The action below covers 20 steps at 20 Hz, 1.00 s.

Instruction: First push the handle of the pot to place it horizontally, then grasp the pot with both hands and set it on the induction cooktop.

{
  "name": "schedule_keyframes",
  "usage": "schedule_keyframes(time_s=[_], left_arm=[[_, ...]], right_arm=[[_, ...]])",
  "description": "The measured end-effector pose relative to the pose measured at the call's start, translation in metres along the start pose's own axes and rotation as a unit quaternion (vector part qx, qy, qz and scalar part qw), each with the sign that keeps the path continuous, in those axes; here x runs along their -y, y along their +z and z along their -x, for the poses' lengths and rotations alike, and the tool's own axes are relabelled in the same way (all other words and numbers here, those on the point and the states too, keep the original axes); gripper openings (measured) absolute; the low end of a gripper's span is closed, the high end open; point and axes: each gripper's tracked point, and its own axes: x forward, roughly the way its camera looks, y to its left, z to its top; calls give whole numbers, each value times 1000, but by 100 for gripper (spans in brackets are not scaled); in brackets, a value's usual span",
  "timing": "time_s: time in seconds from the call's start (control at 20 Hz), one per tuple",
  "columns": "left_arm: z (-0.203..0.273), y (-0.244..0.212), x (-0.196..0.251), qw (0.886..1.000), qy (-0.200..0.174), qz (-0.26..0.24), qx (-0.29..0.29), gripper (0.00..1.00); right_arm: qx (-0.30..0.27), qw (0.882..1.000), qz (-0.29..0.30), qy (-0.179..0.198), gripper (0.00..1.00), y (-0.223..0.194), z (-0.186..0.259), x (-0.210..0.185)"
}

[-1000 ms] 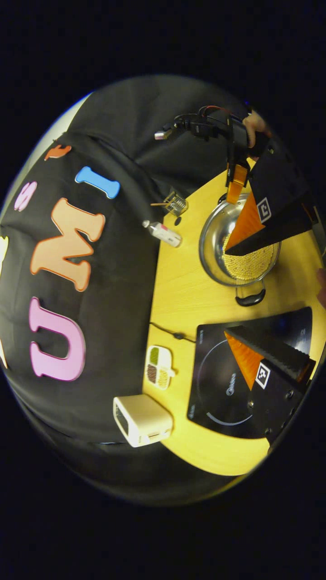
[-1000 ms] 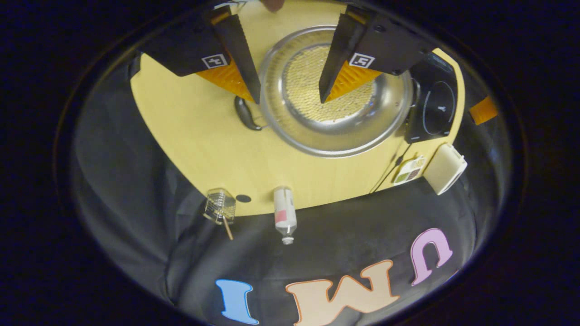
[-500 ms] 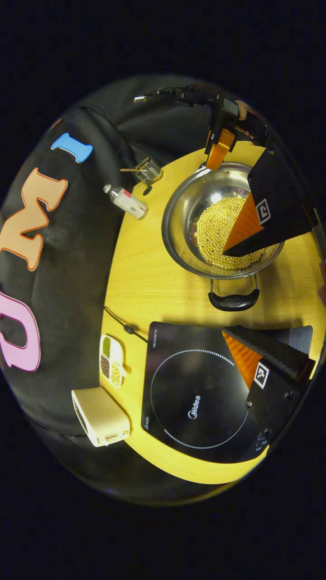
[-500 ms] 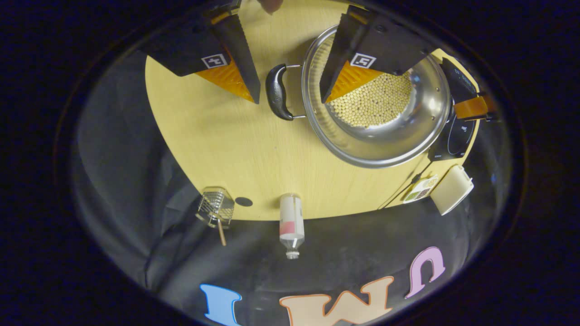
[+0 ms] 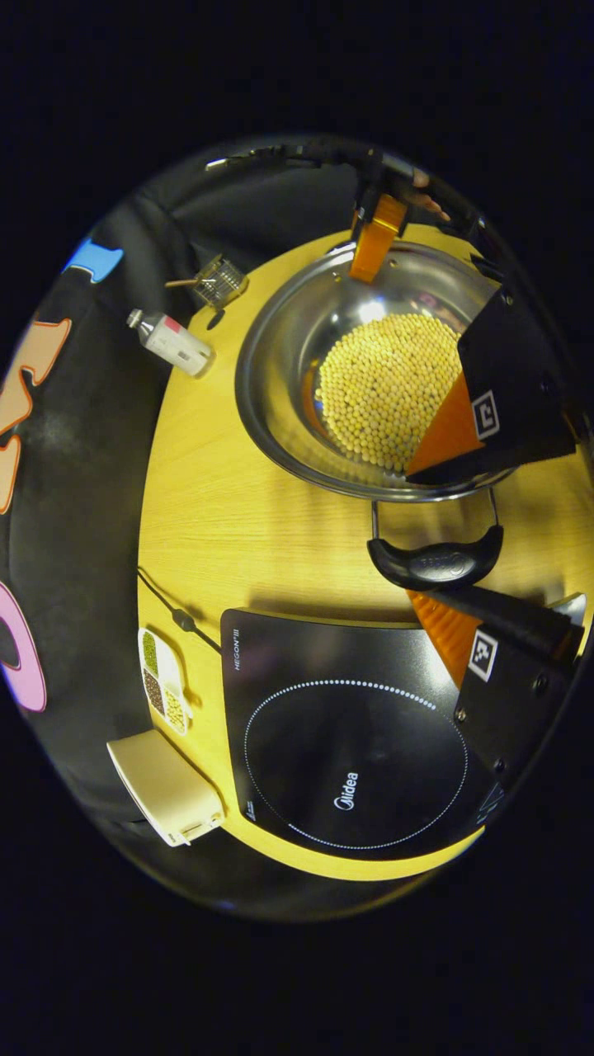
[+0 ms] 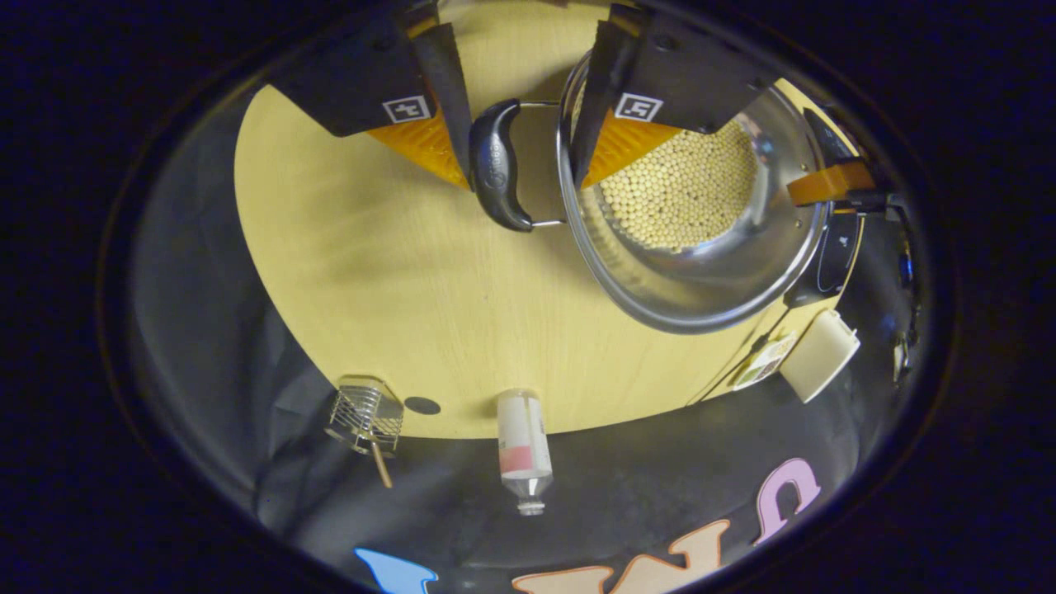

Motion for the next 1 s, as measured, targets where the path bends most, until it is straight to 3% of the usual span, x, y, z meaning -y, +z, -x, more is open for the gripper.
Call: schedule_keyframes(time_s=[0.1,0.2,0.3,0.45,0.65,1.0], left_arm=[[-5,-3,0,1000,3,-5,-5,68],[-6,0,-1,1000,7,1,0,70],[-4,-3,0,1000,5,11,-7,67],[9,-9,4,1000,1,29,-8,61],[33,8,0,1000,8,10,26,61],[73,27,-42,998,32,9,54,59]], right_arm=[[-31,999,-13,18,61,-13,-8,-3],[-21,997,-63,30,59,-8,-7,-3],[-26,999,-41,23,52,-17,-6,1],[-26,998,-42,25,53,-20,5,3],[-12,998,-50,34,52,-12,23,-4],[8,996,-55,65,52,2,38,-60]])
